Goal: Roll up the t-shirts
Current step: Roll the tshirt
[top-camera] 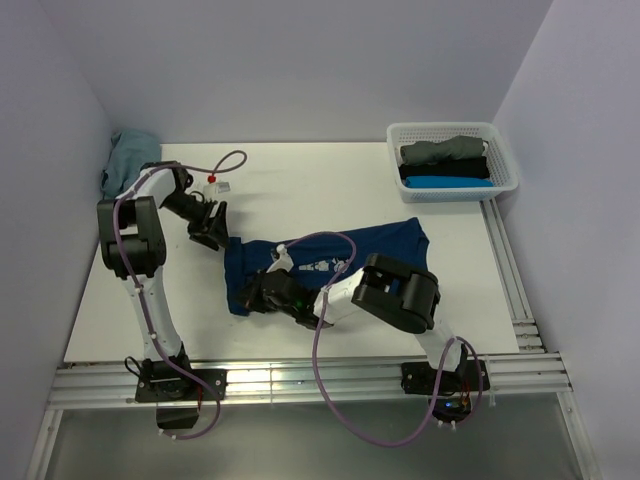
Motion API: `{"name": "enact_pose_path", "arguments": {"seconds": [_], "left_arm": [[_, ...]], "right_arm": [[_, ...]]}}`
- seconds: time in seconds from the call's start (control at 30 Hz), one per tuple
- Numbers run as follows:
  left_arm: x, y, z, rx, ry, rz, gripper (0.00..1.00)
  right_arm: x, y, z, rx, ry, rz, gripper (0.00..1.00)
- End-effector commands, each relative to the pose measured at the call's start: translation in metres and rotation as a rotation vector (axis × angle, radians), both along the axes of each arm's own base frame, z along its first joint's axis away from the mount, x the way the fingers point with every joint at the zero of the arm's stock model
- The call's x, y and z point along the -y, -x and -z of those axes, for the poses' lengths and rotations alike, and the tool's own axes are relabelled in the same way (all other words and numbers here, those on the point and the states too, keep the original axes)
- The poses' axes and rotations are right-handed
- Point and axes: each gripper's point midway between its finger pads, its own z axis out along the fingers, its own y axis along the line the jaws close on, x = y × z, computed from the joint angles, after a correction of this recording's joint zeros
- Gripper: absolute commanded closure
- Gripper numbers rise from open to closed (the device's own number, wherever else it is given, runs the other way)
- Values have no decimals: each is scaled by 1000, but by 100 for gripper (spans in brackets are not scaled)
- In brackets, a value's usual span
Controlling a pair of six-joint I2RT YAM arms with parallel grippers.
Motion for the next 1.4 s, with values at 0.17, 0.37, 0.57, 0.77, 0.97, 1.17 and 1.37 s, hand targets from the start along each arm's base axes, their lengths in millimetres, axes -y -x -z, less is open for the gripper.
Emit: {"name": "enact_pose_path", "arguments": {"seconds": [0.17, 0.37, 0.57, 0.77, 0.97, 1.17, 1.37], "left_arm": [[5, 21, 12, -33, 8, 17, 33], [15, 20, 16, -39, 10, -2, 35], [21, 9, 7, -7, -41, -22, 46], [28, 5, 7, 39, -163, -4, 82], [28, 6, 2, 61, -242, 9, 100], [29, 4, 4, 70, -302, 11, 100], [37, 6, 6, 71, -332, 24, 100]], "right_arm": [[4, -14, -42, 37, -134, 73, 94], [6, -14, -39, 32, -139, 85, 95], [8, -15, -36, 32, -129, 91, 95], [11, -15, -30, 29, -74, 94, 94], [16, -19, -35, 66, 62, 122, 62], [17, -18, -42, 96, 227, 136, 49], [8, -27, -59, 141, 302, 144, 46]]}}
